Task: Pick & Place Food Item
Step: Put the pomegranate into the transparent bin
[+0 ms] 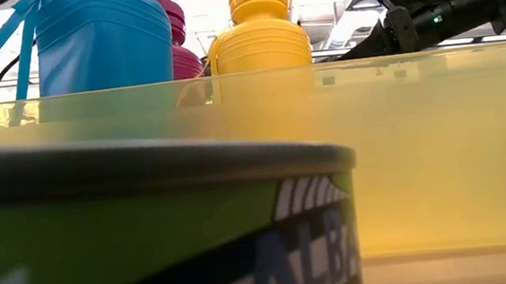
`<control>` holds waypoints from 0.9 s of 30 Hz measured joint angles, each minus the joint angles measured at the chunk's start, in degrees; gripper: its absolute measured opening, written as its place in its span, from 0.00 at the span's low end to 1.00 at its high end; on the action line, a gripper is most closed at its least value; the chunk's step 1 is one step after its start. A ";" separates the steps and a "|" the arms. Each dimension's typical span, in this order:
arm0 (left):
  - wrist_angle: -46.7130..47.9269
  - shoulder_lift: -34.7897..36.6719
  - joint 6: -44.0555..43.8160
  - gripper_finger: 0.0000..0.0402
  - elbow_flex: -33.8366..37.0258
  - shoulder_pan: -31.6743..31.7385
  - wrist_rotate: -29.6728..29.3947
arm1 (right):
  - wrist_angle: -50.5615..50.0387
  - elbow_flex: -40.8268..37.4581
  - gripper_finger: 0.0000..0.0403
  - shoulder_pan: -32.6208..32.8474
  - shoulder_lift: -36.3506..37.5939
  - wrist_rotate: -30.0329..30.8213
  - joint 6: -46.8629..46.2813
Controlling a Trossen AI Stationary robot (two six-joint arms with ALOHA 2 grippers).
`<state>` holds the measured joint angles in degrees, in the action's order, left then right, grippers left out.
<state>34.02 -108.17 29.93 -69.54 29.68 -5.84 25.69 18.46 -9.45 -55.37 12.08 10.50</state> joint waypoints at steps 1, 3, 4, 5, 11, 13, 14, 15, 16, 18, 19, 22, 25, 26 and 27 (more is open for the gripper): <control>-0.38 0.40 -0.44 0.44 0.00 -0.08 -0.22 | 0.00 0.00 0.78 0.00 0.00 0.00 -0.10; -2.61 1.66 -1.83 0.43 0.00 -0.09 -0.36 | 0.00 0.00 0.78 0.00 0.00 0.00 -0.68; -4.06 2.62 -2.63 0.43 0.00 -0.09 -0.01 | 0.00 0.00 0.78 0.00 0.00 0.00 -0.90; -5.24 3.55 -3.36 0.43 0.00 -0.09 0.51 | 0.01 0.00 0.78 0.00 0.00 0.00 -1.07; -22.13 11.70 -8.97 0.43 2.86 0.31 14.12 | 0.07 0.00 0.78 0.00 0.00 0.00 -2.16; -34.85 14.44 -12.46 0.43 7.31 0.30 20.28 | 0.23 0.00 0.78 0.00 0.00 -0.01 -2.19; -41.79 15.73 -14.87 0.43 10.39 0.32 22.56 | 0.41 0.00 0.78 0.00 0.00 -0.02 -2.25; -49.51 16.52 -17.30 0.43 13.17 0.27 24.19 | 0.80 0.00 0.78 0.00 0.00 -0.01 -2.45; -56.71 17.01 -19.87 0.43 15.83 0.22 25.38 | 1.33 0.00 0.78 0.00 0.00 -0.01 -2.58; -69.45 17.02 -24.75 0.43 20.40 -0.13 26.58 | 3.10 0.00 0.78 0.00 -0.01 -0.03 -2.58; -74.02 16.55 -26.58 0.43 21.80 -0.32 26.91 | 4.51 0.00 0.78 0.00 0.00 -0.11 -2.58; -79.16 13.98 -28.76 0.43 22.29 -1.25 26.92 | 10.23 0.00 0.78 0.07 0.00 -0.46 -2.16; -79.22 10.92 -28.67 0.43 19.49 -2.70 27.03 | 17.51 0.00 0.78 0.04 0.00 -2.80 -0.98; -79.37 9.89 -28.67 0.43 18.08 -3.10 27.12 | 20.24 0.00 0.78 0.04 0.00 -3.18 -0.53; -79.21 9.18 -28.63 0.43 16.76 -3.40 27.02 | 22.77 0.00 0.78 0.05 0.00 -3.23 0.15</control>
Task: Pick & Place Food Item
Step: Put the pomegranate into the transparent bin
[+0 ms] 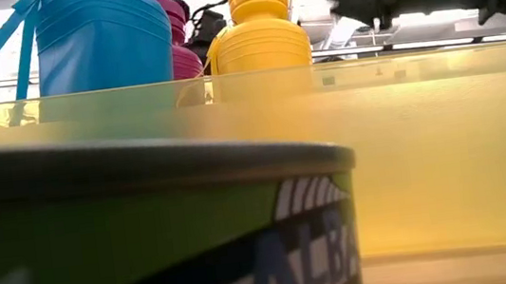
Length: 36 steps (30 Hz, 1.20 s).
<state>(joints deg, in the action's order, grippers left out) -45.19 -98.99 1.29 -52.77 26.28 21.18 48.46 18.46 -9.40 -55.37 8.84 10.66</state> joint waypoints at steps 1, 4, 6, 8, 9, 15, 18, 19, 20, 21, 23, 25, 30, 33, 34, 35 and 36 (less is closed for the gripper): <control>0.68 -0.68 0.06 0.43 -1.34 -0.18 0.19 | 2.32 0.00 0.78 0.02 0.00 -0.01 0.72; 5.12 -2.72 0.13 0.43 -6.46 -0.32 0.13 | 7.06 0.00 0.78 -0.11 0.02 0.04 2.73; 8.69 -3.82 0.13 0.43 -10.10 -0.30 -0.16 | 8.59 0.00 0.78 -0.36 0.02 0.15 3.67; 11.25 -5.08 0.13 0.43 -13.63 -0.28 -0.19 | 9.40 0.00 0.78 -0.63 0.02 0.21 4.23; 12.13 -5.91 0.12 0.43 -15.18 -0.41 -0.19 | 9.52 0.00 0.78 -0.84 0.02 0.23 4.37; 13.09 -12.21 -0.42 0.43 -23.71 -1.54 0.02 | 9.73 0.00 0.78 -1.41 0.00 0.28 4.37; 13.48 -16.49 -1.49 0.43 -27.90 -1.99 0.05 | 10.79 0.00 0.78 -1.39 0.00 0.25 4.83; 14.35 -17.83 -1.57 0.43 -29.26 -2.02 -0.15 | 10.82 0.00 0.78 -1.39 0.00 0.24 4.95; 15.41 -19.09 -1.59 0.43 -30.61 -2.03 -0.10 | 10.84 0.00 0.78 -1.39 0.00 0.24 4.98; 16.20 -20.49 -1.59 0.43 -32.27 -2.03 -0.11 | 10.89 0.00 0.78 -1.39 0.00 0.24 5.00; 18.65 -22.70 -2.03 0.43 -35.01 -2.03 -0.11 | 10.89 0.00 0.78 -1.39 0.00 0.24 5.26; 20.79 -25.02 -2.10 0.43 -37.48 -2.03 -0.18 | 10.96 0.00 0.78 -1.39 0.00 0.25 5.86; 27.23 -26.46 -1.41 0.43 -40.33 -1.98 -0.17 | 11.03 0.00 0.78 -1.39 0.00 0.24 5.90; 27.56 -26.26 -1.33 0.47 -40.35 -1.83 -0.17 | 11.36 0.00 0.78 -1.39 0.00 0.24 6.31; 27.77 -26.26 -1.33 0.49 -40.34 -1.78 -0.16 | 11.35 0.00 0.78 -1.39 0.00 0.24 6.46; 27.78 -26.26 -1.34 0.52 -40.33 -1.77 -0.17 | 11.36 0.00 0.78 -1.39 0.00 0.24 6.48; 27.68 -26.26 -1.36 0.55 -40.33 -1.77 -0.15 | 11.37 0.00 0.78 -1.39 0.00 0.24 6.47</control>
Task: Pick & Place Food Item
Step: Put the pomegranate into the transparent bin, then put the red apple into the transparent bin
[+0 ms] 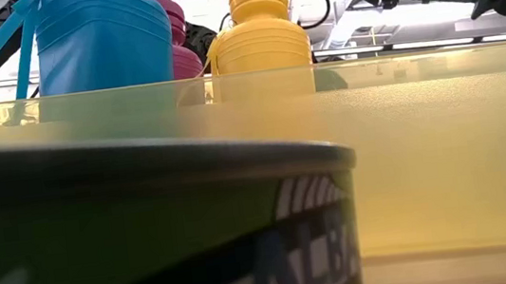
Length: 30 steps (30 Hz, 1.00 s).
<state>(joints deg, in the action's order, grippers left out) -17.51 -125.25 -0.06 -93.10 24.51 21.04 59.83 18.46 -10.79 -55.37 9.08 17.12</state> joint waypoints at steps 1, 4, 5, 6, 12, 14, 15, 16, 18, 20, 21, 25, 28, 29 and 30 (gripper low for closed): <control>-0.09 0.00 -0.01 0.58 0.00 -0.01 0.00 | -0.01 0.00 0.78 0.02 0.00 -0.01 0.02; -0.01 0.00 -0.01 0.66 0.00 -0.20 -0.02 | 0.00 0.00 0.78 0.02 0.00 -0.02 0.04; -0.12 0.00 -0.01 0.68 0.00 -0.29 -0.02 | 0.00 0.00 0.78 0.04 0.00 -0.01 0.12; -0.48 0.00 -0.01 0.69 0.00 -0.33 0.00 | 0.02 0.00 0.78 0.04 0.00 0.00 0.30; 2.81 2.36 0.91 0.72 0.22 -0.35 -0.02 | 0.72 0.00 0.78 0.04 0.00 0.00 1.33; 7.78 5.11 4.93 0.71 0.15 -0.35 -0.38 | 0.52 0.00 0.78 0.04 0.00 0.00 1.33; 11.27 6.98 6.88 0.71 0.15 -0.35 -1.33 | 0.31 0.00 0.78 0.04 0.00 0.00 1.36; 14.52 8.76 9.02 0.70 0.11 -0.35 -2.57 | -0.07 0.00 0.78 0.04 0.00 0.00 1.36; 22.72 12.97 13.12 0.70 0.10 -0.16 -5.37 | -1.16 0.00 0.78 0.04 0.00 0.00 1.36; 30.67 17.01 16.64 0.70 0.09 0.43 -7.53 | -2.14 0.00 0.78 0.02 0.00 0.00 1.35; 33.78 18.69 18.12 0.70 0.06 0.90 -8.45 | -2.56 0.00 0.78 0.04 0.00 0.00 1.35; 44.14 22.30 20.61 0.70 -0.02 5.01 -11.96 | -3.68 0.00 0.78 0.04 0.00 -0.07 1.05; 47.74 22.39 19.85 0.70 0.11 9.37 -13.16 | -4.75 0.00 0.78 0.26 0.00 -0.11 -0.01; 47.91 22.23 19.26 0.70 0.11 10.95 -13.11 | -5.05 0.00 0.78 0.26 0.00 -0.13 -0.47; 47.89 22.09 18.69 0.70 0.11 12.61 -13.02 | -5.30 0.00 0.78 0.26 0.00 -0.14 -0.51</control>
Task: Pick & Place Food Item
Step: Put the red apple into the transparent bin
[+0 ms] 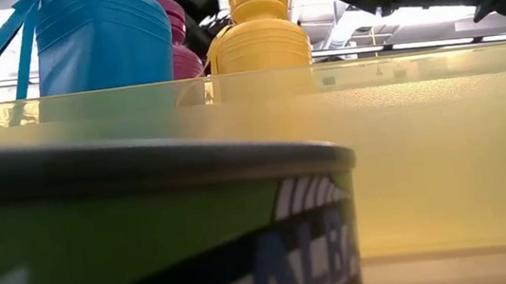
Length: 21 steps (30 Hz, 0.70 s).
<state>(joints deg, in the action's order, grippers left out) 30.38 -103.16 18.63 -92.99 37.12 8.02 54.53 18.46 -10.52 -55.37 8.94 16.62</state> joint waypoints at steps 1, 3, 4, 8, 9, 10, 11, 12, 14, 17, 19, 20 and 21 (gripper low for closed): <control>-0.44 -0.38 -1.13 0.70 0.00 1.41 0.10 | -0.38 0.00 0.78 0.00 0.00 0.10 -0.15; -2.78 -1.09 -4.16 0.70 0.00 4.03 -0.06 | -0.95 0.00 0.78 0.00 -0.01 0.14 -1.30; -3.14 -1.13 -5.45 0.70 0.07 5.10 -0.27 | -1.03 0.00 0.78 -0.02 0.00 0.15 -1.74; -3.72 -0.17 -8.64 0.70 -0.02 7.79 -2.02 | -2.72 0.00 0.78 -0.07 0.00 0.17 -2.13; -3.08 0.00 -8.72 0.70 -0.04 7.97 -2.25 | -3.04 0.00 0.78 -0.11 0.00 0.19 -2.24; -1.83 0.01 -8.37 0.70 -0.13 8.09 -2.03 | -3.50 0.00 0.78 -0.13 0.00 0.19 -2.24; 0.68 0.01 -6.50 0.70 -0.13 8.19 -1.66 | -4.11 0.00 0.78 -0.11 0.00 0.19 -2.25; 3.75 -0.03 -4.04 0.70 -0.03 8.28 -0.98 | -4.55 0.00 0.78 -0.13 -0.02 0.20 -2.25; 8.33 -0.68 -0.09 0.70 0.00 7.99 -1.15 | -4.92 0.00 0.78 -0.12 -0.02 0.21 -2.22; 10.83 -1.33 6.00 0.70 1.37 7.37 -1.35 | -5.45 0.00 0.78 -0.13 -0.01 0.19 -2.24; 9.91 -1.33 10.79 0.70 2.73 6.91 -1.41 | -5.41 0.00 0.78 -0.15 -0.02 0.19 -2.25; 9.69 -1.33 13.56 0.70 3.30 6.83 -1.53 | -5.44 0.00 0.78 -0.13 0.00 0.19 -2.27; 9.52 -1.33 15.88 0.70 3.94 6.69 -1.77 | -5.43 0.00 0.78 -0.13 -0.02 0.16 -2.52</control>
<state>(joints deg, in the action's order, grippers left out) 39.91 -104.49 34.51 -89.05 43.81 6.24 49.10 18.46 -10.66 -55.40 9.10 14.09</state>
